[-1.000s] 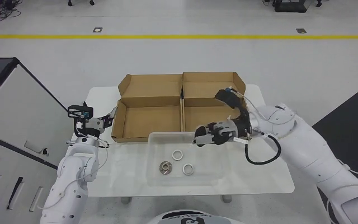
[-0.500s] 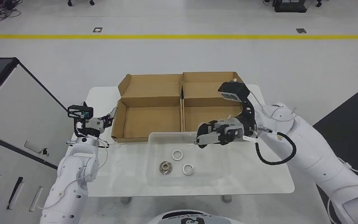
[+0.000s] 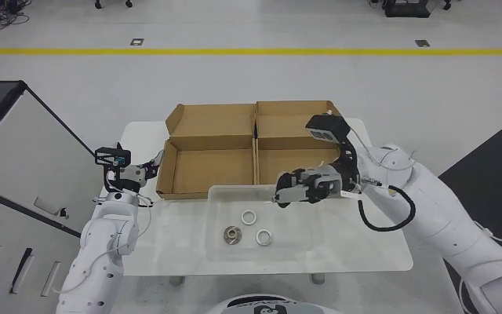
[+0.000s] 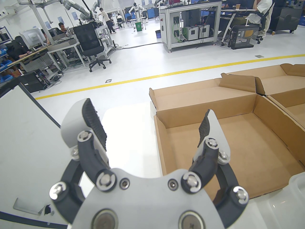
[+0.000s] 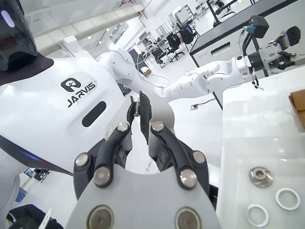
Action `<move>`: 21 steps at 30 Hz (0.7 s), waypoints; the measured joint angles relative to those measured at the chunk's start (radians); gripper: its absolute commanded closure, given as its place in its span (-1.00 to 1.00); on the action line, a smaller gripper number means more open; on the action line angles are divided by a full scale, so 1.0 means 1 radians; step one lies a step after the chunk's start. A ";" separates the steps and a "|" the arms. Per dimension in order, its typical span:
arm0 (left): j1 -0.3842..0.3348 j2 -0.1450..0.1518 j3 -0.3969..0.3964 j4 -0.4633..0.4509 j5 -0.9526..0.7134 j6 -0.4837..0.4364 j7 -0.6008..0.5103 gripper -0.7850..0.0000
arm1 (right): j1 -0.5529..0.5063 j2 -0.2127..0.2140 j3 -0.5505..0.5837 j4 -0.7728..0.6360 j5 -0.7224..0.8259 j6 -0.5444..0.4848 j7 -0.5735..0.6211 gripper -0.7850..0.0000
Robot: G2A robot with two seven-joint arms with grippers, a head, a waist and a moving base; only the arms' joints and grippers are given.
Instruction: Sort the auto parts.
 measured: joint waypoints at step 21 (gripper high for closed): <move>0.000 0.000 0.000 0.000 0.000 0.000 0.000 -1.00 | 0.090 -0.137 0.022 -0.086 0.610 0.074 0.105 1.00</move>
